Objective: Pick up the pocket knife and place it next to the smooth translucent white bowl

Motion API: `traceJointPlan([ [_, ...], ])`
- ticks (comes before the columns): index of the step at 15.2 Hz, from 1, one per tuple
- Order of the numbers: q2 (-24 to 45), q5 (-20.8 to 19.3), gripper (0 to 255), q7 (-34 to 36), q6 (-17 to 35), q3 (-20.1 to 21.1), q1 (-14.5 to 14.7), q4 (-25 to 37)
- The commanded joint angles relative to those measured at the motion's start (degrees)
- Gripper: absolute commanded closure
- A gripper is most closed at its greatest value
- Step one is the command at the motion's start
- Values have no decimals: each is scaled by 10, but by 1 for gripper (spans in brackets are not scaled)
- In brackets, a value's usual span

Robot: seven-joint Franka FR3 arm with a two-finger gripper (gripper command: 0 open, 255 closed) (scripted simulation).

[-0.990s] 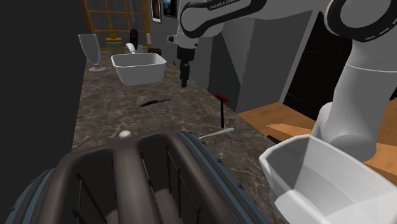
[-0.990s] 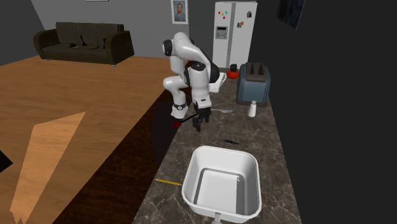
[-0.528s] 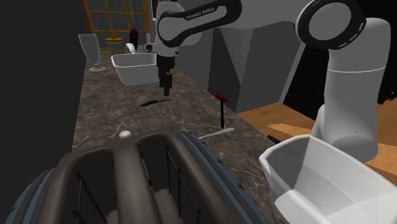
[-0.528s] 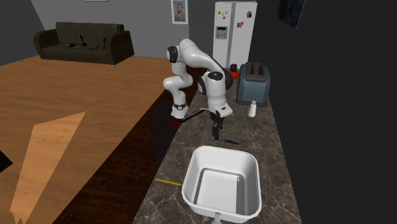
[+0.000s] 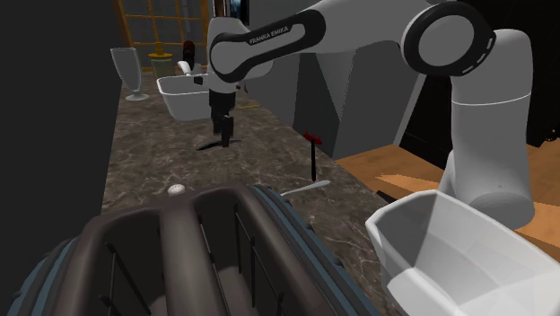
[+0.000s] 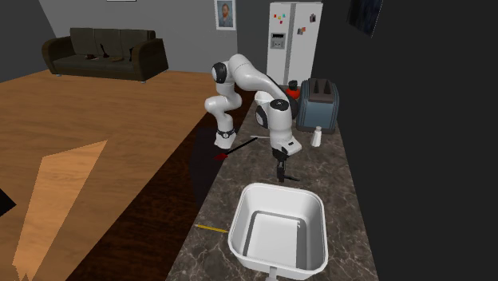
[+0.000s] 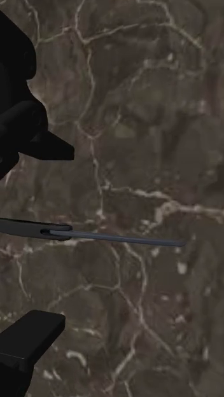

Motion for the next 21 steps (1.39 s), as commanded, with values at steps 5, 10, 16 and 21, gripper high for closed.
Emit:
traceJointPlan([
  [5, 9, 0, 0, 0, 16, 0, 1, -6],
  [10, 9, 0, 255, 0, 16, 0, 1, -6],
  [16, 8, 0, 255, -1, 18, 0, 0, -10],
  [21, 5, 0, 255, 1, 2, 0, 1, 3],
])
